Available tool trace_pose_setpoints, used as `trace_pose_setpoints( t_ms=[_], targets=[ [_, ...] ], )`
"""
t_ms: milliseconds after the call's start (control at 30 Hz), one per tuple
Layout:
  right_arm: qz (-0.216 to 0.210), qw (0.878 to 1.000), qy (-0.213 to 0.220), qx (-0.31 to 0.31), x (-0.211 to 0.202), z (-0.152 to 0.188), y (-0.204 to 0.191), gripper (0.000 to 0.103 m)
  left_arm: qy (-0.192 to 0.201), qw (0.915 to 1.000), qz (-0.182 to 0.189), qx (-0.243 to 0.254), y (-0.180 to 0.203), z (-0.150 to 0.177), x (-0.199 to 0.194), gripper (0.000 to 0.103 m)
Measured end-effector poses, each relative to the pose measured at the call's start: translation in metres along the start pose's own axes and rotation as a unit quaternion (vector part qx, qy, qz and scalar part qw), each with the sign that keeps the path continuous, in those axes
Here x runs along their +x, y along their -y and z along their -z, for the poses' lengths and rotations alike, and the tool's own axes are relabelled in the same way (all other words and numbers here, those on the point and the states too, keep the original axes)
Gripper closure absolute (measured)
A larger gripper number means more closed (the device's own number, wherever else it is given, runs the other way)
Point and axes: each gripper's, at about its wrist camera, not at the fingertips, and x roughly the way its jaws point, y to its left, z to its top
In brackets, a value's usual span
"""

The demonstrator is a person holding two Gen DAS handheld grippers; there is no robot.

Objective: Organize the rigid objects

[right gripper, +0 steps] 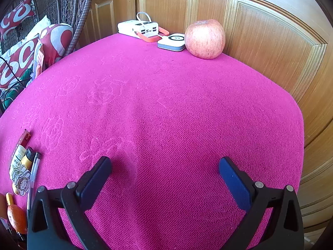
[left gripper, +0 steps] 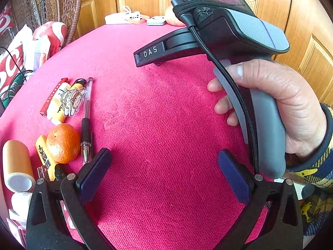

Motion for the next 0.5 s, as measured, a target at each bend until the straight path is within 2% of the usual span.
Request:
trace_pose_setpoints(
  t_ms=[500],
  targets=[
    [0.000, 1.000, 0.000, 0.000, 0.0002, 0.0003, -0.0003, 0.000, 0.000, 1.0000, 0.000, 0.000, -0.0019, 0.0002, 0.0008, 0.000]
  ],
)
